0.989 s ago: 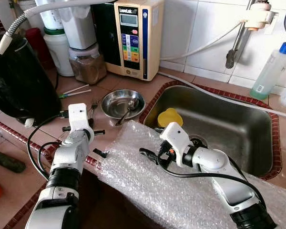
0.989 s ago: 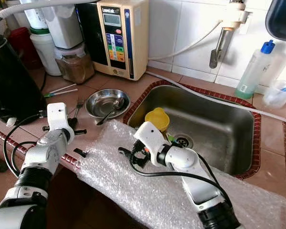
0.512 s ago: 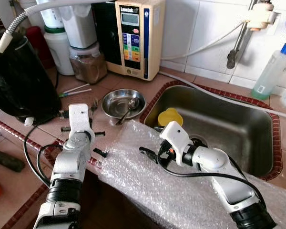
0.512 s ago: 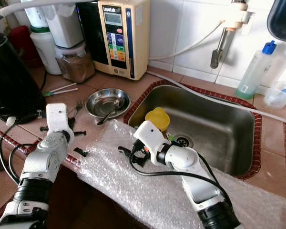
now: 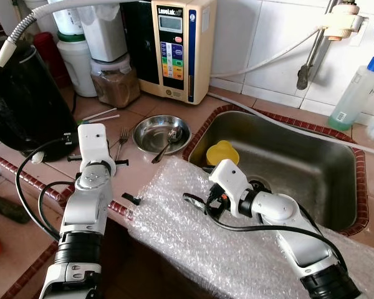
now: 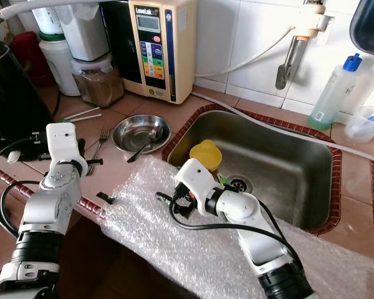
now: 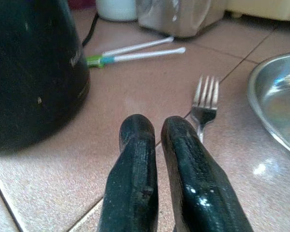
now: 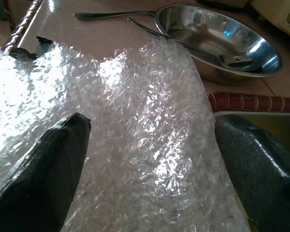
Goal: Kitchen organization
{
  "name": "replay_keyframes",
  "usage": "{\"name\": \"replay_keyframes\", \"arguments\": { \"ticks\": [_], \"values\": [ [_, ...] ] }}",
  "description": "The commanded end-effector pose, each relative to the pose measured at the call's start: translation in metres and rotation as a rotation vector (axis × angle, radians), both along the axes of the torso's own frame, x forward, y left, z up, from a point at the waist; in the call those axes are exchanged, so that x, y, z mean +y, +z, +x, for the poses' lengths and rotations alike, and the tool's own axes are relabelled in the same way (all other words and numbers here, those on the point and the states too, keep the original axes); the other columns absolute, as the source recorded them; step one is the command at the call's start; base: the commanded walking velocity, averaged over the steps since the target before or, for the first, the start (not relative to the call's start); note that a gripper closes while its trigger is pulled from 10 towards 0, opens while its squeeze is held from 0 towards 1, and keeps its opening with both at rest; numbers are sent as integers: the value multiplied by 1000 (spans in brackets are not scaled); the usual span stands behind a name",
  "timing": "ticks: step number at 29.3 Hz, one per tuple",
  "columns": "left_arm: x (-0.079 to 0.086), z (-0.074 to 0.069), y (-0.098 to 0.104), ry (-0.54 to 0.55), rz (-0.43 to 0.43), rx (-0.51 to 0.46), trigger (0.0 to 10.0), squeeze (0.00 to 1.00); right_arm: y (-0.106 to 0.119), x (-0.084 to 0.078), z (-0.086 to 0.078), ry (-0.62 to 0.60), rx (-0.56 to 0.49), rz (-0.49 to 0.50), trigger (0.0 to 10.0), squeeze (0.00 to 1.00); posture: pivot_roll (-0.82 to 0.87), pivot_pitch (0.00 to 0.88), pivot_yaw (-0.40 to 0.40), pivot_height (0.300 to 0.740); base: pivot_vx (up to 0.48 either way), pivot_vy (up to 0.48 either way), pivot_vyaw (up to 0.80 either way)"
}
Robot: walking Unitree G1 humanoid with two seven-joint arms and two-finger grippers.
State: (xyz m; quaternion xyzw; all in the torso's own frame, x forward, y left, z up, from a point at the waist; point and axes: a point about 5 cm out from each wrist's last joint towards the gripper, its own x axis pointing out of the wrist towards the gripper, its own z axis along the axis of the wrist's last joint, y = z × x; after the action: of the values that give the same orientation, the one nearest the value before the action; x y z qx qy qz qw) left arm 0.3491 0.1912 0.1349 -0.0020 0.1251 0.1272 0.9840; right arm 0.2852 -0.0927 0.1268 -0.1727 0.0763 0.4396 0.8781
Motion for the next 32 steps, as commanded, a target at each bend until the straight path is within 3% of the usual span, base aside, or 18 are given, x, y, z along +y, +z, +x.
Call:
{"name": "replay_keyframes", "arguments": {
  "ticks": [1,6,14,32],
  "values": [
    [2,6,4,4,-9,13,10000,1000,2,1,1,13,-11,-5,10000,0,103,0,31,740,0,0,0],
    [0,21,7,-46,-32,63,10000,1000,1,0,-1,12,-10,-6,10000,0,92,0,39,740,0,0,0],
    [-2,30,2,-89,-100,125,10000,1000,1,1,-5,16,-5,4,10000,0,89,0,43,740,0,0,0],
    [-2,32,-11,-114,-129,199,10000,1000,6,3,-7,30,-20,30,10000,0,85,0,49,740,0,0,0]
  ]
}}
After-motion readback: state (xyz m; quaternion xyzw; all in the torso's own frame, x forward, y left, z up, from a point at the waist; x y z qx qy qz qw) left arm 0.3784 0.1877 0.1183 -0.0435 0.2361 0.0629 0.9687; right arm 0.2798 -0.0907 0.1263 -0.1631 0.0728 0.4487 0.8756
